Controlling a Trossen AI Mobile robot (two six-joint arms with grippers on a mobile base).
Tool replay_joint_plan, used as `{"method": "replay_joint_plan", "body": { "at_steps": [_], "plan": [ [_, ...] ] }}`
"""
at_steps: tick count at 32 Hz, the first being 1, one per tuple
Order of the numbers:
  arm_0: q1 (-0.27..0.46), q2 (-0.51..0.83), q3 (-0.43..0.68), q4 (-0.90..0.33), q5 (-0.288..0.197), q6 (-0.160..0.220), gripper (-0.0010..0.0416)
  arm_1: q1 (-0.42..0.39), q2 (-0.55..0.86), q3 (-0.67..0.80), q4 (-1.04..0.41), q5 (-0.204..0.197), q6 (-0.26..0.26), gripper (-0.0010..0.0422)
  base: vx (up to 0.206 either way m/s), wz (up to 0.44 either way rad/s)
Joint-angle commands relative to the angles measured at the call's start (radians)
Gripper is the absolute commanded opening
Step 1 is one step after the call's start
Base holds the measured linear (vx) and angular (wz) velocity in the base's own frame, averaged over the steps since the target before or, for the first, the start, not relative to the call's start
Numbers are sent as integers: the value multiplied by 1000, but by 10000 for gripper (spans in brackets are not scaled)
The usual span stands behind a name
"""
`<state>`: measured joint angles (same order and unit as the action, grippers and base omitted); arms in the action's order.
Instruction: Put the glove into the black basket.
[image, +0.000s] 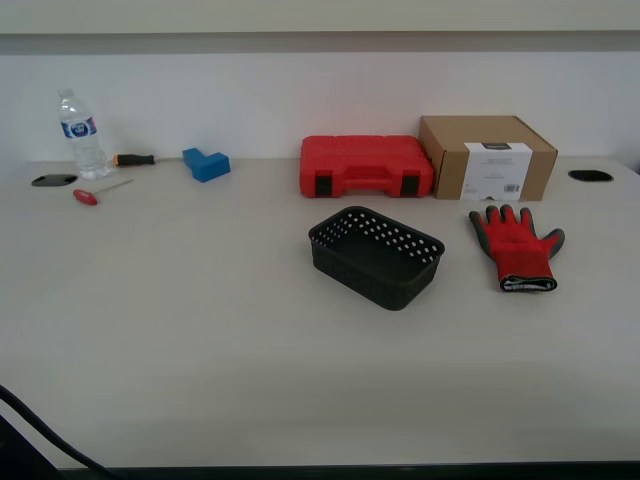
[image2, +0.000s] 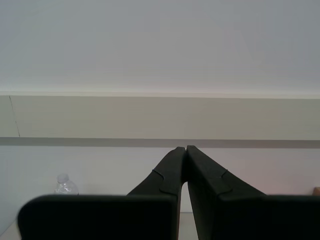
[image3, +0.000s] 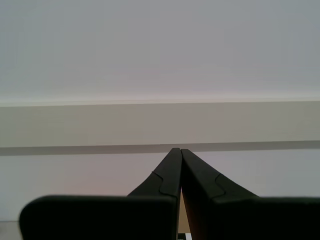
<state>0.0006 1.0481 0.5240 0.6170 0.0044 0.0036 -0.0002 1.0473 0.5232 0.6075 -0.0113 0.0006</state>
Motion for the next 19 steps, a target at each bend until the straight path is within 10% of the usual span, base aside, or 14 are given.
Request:
{"method": "replay_joint_plan", "body": {
  "at_steps": [1,19],
  "plan": [
    [0,0,0,3,-1,-1,1,0,0,0,4,-3,0,0,0,0],
    [0,0,0,3,-1,-1,1,0,0,0,4,-3,0,0,0,0]
  ]
}}
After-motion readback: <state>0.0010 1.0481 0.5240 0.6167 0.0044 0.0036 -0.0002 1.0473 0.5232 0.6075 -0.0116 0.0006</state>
